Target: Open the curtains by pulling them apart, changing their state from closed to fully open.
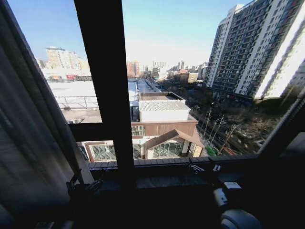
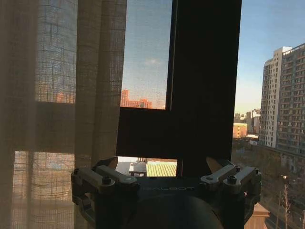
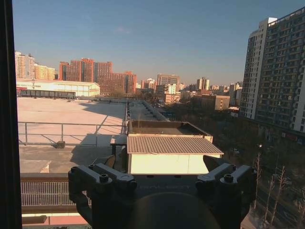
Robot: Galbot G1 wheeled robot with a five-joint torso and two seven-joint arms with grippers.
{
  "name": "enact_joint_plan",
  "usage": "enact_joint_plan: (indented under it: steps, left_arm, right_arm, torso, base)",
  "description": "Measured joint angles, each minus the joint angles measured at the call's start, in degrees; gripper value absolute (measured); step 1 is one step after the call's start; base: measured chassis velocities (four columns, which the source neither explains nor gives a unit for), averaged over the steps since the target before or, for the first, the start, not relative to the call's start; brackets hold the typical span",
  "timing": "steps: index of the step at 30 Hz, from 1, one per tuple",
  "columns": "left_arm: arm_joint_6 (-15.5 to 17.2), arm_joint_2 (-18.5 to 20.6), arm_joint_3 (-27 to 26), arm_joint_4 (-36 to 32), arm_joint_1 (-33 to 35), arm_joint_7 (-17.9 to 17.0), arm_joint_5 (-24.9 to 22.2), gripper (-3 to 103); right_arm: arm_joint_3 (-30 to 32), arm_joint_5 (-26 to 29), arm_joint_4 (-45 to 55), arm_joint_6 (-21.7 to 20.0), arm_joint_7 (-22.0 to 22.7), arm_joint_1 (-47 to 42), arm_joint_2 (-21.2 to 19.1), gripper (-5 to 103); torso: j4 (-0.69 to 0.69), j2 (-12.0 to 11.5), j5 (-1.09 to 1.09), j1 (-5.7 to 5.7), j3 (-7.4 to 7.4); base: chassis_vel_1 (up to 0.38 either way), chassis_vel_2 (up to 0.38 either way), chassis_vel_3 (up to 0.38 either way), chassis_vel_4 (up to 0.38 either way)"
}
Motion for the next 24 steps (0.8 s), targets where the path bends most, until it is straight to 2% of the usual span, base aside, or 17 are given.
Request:
enact_joint_plan:
  steps: [8, 9, 12, 18, 24]
  left_arm:
    - [-0.14, -0.14, 0.21, 0.00, 0.00, -0.23, 0.72, 100]
    - [-0.12, -0.10, 0.20, 0.00, -0.03, -0.48, 0.72, 100]
    - [0.23, 0.40, 0.16, 0.00, -0.34, -1.17, 0.60, 100]
    - [1.94, 4.24, 0.55, 0.34, -3.11, -1.79, -0.74, 100]
    - [4.00, 8.04, 2.92, 3.35, -8.70, -2.42, -1.22, 100]
  right_arm:
    - [-0.16, -0.46, -0.60, 1.48, 0.16, -0.07, 0.06, 100]
    - [-0.25, -0.67, -0.62, 1.57, 0.18, -0.20, 0.14, 100]
    - [-0.44, -0.85, -0.62, 1.68, 0.20, -0.34, 0.20, 100]
    - [-0.66, -1.32, -0.21, 2.28, 0.39, -1.38, 0.25, 100]
    - [-0.83, -2.83, -0.50, 4.24, 0.46, -1.63, 0.25, 100]
  torso:
    - [-0.01, 0.00, 0.00, 0.01, 0.00]
    - [0.01, 0.00, -0.06, 0.01, -0.01]
    - [0.01, 0.01, -0.06, 0.01, 0.00]
    - [-0.01, 0.00, 0.09, 0.00, 0.01]
    - [0.01, 0.00, 0.01, 0.00, 0.00]
  base:
    - [0.334, 0.317, -0.310, -0.311]
    - [0.165, 0.206, -0.115, -0.167]
    - [0.105, 0.093, -0.093, -0.073]
    - [-0.006, -0.007, 0.009, 0.006]
    - [-0.032, -0.034, 0.034, 0.045]
